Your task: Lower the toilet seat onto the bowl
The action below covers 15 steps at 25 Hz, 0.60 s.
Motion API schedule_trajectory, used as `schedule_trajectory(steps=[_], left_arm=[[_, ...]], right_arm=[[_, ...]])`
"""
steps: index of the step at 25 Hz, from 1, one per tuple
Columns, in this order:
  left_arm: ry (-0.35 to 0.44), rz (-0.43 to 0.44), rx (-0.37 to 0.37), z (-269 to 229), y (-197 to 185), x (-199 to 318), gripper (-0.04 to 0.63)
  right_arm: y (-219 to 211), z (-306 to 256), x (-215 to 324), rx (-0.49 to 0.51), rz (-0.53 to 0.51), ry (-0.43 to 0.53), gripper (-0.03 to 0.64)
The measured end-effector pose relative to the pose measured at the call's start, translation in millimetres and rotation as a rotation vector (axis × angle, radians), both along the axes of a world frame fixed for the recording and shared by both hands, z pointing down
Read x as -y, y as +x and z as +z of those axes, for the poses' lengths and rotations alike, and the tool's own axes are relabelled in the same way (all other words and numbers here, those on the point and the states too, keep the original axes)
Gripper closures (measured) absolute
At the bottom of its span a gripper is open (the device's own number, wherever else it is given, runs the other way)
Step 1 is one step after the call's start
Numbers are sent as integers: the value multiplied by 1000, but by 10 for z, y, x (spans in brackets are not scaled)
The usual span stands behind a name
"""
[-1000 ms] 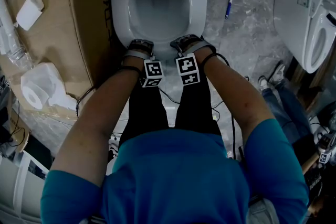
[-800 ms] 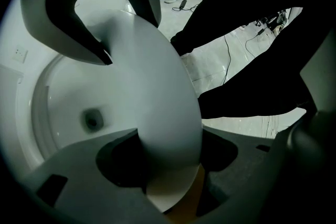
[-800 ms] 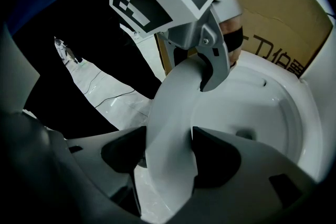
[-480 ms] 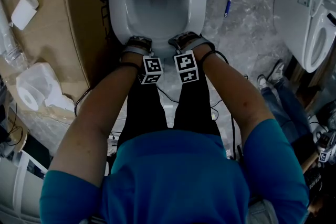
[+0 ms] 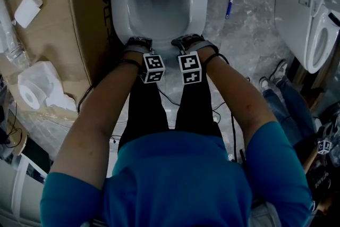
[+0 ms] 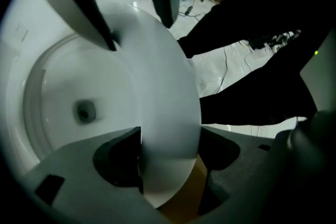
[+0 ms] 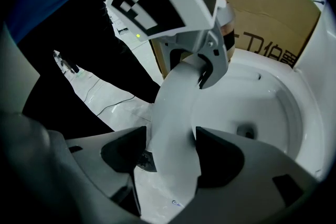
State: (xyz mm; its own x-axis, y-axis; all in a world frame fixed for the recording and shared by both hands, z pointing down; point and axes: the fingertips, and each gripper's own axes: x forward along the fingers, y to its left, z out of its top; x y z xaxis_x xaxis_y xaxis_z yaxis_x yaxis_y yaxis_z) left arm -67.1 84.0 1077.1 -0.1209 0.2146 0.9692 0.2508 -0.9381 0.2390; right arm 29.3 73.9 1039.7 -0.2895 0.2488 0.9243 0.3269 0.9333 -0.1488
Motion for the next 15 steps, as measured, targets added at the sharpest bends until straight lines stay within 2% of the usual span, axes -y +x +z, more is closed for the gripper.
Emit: schedule_trajectory(steps=[8, 10, 15], left_arm=[[10, -131, -79, -436, 23, 157, 290], [8, -196, -110, -578, 70, 226, 290], [-7, -432, -239, -1010, 252, 481, 290]], right_arm=[[68, -325, 48, 2, 47, -6, 344], [95, -447, 92, 4, 68, -4, 344], [112, -783, 235, 17, 148, -4, 344]])
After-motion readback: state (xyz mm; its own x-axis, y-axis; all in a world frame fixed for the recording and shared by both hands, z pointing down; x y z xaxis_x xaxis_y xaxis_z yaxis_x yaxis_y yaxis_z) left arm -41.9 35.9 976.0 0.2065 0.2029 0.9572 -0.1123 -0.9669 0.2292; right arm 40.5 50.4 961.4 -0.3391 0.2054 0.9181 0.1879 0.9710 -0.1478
